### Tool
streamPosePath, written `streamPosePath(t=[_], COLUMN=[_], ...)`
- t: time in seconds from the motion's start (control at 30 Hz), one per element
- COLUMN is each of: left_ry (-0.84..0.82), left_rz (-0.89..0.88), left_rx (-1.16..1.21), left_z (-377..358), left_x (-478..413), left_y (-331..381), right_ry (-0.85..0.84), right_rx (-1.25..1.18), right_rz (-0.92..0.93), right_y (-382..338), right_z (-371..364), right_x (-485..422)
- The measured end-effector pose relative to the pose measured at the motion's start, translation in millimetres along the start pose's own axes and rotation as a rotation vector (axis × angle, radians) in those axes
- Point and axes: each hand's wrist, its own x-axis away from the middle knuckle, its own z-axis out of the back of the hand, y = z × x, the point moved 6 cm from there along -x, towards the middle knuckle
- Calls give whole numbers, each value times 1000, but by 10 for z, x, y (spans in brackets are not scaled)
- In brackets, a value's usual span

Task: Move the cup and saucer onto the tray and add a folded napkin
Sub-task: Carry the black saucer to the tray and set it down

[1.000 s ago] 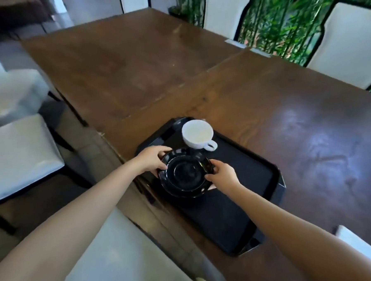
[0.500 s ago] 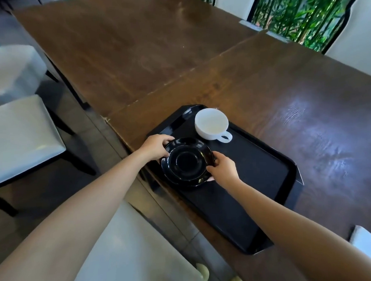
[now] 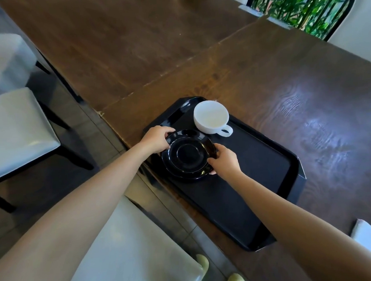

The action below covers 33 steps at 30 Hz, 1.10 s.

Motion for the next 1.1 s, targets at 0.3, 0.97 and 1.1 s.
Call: streamPosePath(t=[0.3,0.97,1.1], left_ry=[-40,-363,-461], left_rz=[62,-253,-332], left_rx=[-54,-685,-704], left_z=[-2,-357,-729], left_x=[78,423,564], left_y=[31,1775,2260], right_ry=[-43,-297,-292], right_rx=[76,348,388], right_rz=[-36,-176,-195], right_y=[2,368,589], right_z=[14,1258,1709], right_x=[-39,420,753])
